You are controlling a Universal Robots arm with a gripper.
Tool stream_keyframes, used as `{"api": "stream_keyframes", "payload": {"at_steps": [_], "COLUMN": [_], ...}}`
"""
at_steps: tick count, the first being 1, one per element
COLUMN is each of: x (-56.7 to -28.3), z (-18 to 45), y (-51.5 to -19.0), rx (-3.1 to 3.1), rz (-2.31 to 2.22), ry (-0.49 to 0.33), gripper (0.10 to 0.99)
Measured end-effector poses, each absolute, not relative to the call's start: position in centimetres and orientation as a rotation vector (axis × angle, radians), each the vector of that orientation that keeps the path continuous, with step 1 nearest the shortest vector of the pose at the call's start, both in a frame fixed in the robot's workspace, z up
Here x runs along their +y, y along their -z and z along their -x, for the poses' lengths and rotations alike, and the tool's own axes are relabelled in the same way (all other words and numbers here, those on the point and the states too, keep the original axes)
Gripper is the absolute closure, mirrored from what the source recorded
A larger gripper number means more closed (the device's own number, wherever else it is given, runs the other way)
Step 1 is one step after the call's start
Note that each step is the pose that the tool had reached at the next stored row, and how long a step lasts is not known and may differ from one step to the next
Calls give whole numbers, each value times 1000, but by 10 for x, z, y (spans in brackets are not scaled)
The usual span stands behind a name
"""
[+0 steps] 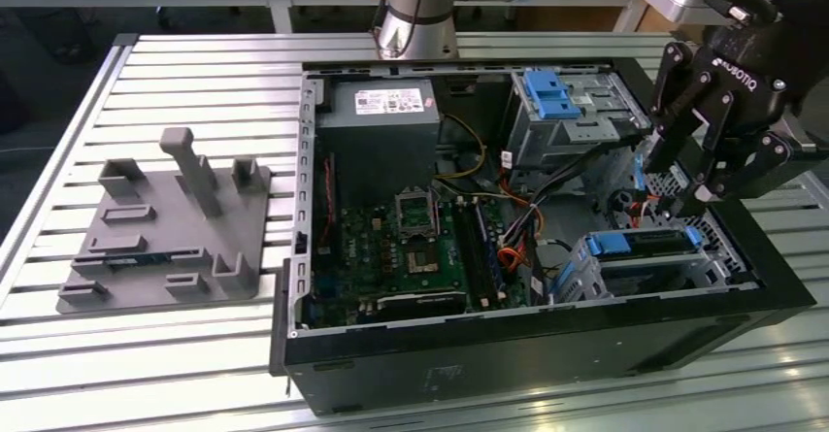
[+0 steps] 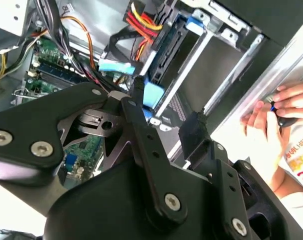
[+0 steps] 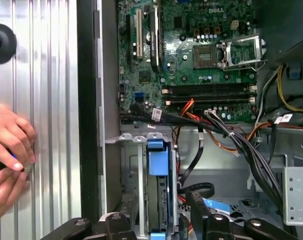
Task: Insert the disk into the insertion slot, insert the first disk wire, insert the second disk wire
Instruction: 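Insert the first disk wire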
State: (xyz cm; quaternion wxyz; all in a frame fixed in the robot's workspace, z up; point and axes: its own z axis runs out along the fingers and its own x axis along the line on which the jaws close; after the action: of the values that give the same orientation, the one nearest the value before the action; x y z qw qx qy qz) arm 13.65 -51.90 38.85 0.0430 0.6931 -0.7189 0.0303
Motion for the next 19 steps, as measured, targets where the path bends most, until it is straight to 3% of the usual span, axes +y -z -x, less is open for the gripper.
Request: {"api": "stream_keyframes", "payload": {"at_steps": [19], "x": [-507], "z": [-178], "y": [-368], "rx": [-2185], "rz": [-2085], "ry": [-51], "gripper": [529]}}
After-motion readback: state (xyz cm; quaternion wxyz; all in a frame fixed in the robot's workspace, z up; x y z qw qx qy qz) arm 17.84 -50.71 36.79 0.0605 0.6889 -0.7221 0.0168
